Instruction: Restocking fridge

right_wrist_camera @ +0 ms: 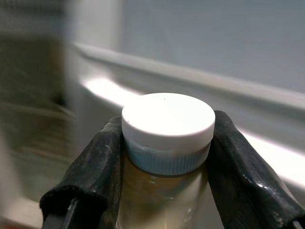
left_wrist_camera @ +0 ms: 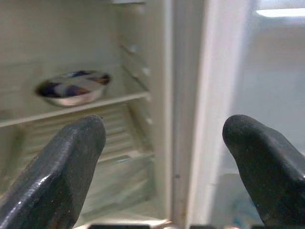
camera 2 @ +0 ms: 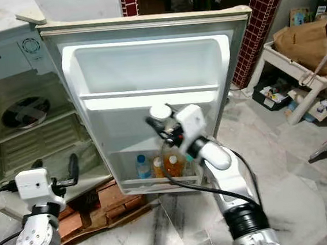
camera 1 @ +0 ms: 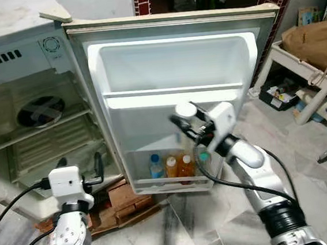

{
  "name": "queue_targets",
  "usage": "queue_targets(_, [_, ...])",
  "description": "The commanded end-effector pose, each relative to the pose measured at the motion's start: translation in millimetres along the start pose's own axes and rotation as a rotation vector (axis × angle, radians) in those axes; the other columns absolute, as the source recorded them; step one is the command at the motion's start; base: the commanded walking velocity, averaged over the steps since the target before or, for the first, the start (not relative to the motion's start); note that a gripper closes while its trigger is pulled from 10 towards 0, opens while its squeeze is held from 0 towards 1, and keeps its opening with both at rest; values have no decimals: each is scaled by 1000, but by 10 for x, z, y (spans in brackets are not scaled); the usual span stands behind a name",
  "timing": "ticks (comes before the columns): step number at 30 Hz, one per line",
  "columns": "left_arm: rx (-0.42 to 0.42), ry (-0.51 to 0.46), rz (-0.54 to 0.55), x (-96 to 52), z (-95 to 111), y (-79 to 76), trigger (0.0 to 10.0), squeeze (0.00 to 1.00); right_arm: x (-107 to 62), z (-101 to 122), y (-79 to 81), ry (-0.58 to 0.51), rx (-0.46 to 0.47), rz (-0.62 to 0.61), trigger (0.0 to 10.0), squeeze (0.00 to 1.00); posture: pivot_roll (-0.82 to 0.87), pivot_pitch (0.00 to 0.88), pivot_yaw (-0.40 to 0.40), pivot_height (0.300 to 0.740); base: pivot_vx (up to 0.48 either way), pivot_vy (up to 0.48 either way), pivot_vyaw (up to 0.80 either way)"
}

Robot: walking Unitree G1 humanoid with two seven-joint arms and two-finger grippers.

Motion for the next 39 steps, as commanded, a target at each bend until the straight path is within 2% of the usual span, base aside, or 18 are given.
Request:
queue_targets(1, [9, 5, -4, -2, -12, -16, 10000, 0, 72, 244, -14, -85, 6, 50, 10000, 0, 35, 23, 7, 740, 0, 0, 0])
queue_targets(4, [11, 6, -7, 3, -15, -25, 10000, 0, 99, 379, 9, -123, 47, 122, 10000, 0, 38, 20, 8, 740, 0, 0, 0])
queue_targets(6, [13, 8, -11, 3, -20, -38, 10000, 0, 106, 542, -15, -168, 127, 183, 10000, 0, 38, 20, 8, 740, 0, 0, 0])
queue_targets(8, [13, 9, -12, 2, -22, -40, 10000, 0, 118, 617, -74, -189, 133, 178, 10000, 0, 38, 20, 8, 740, 0, 0, 0])
queue_targets(11, [13, 8, -14, 4, -22, -48, 10000, 0, 174, 759, -298, -241, 133, 80, 10000, 0, 39, 18, 7, 740, 0, 0, 0])
queue_targets(12, [14, 8, -16, 4, -22, -53, 10000, 0, 195, 829, -434, -267, 119, 10, 10000, 0, 39, 18, 7, 740, 0, 0, 0])
queue_targets(13, [14, 8, -16, 4, -22, -53, 10000, 0, 195, 829, -434, -267, 119, 10, 10000, 0, 39, 18, 7, 740, 0, 0, 0])
queue_targets(17, [13, 15, -17, 9, -31, -56, 10000, 0, 214, 902, -772, -261, 14, -193, 10000, 0, 40, 17, 8, 740, 0, 0, 0])
queue_targets(24, [16, 22, -13, 16, -43, -55, 10000, 0, 132, 820, -1067, -189, -138, -379, 10000, 0, 40, 15, 9, 740, 0, 0, 0])
queue_targets(28, [20, 28, -20, 3, -61, -67, 10000, 0, 168, 706, -1071, -154, -165, -428, 10000, 0, 36, 15, 16, 740, 0, 0, 0])
queue_targets(36, [27, 27, -22, 6, -54, -73, 10000, 0, 431, 686, -829, -163, -262, -369, 10000, 0, 50, 16, 7, 740, 0, 0, 0])
queue_targets(39, [28, 26, -18, -4, -54, -73, 10000, 0, 531, 573, -743, -97, -289, -324, 10000, 0, 53, 18, 5, 740, 0, 0, 0])
Point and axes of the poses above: a point about 5 cm out from each wrist's last joint towards the gripper, its own x axis pointing out of the wrist towards the gripper, its own z axis along the axis of the wrist's last joint, y = z × x, the point moved 3 cm from there along x, pointing out of the wrist towards the gripper, and after that the axes turned 12 degrees about -x, right-handed, at the moved point
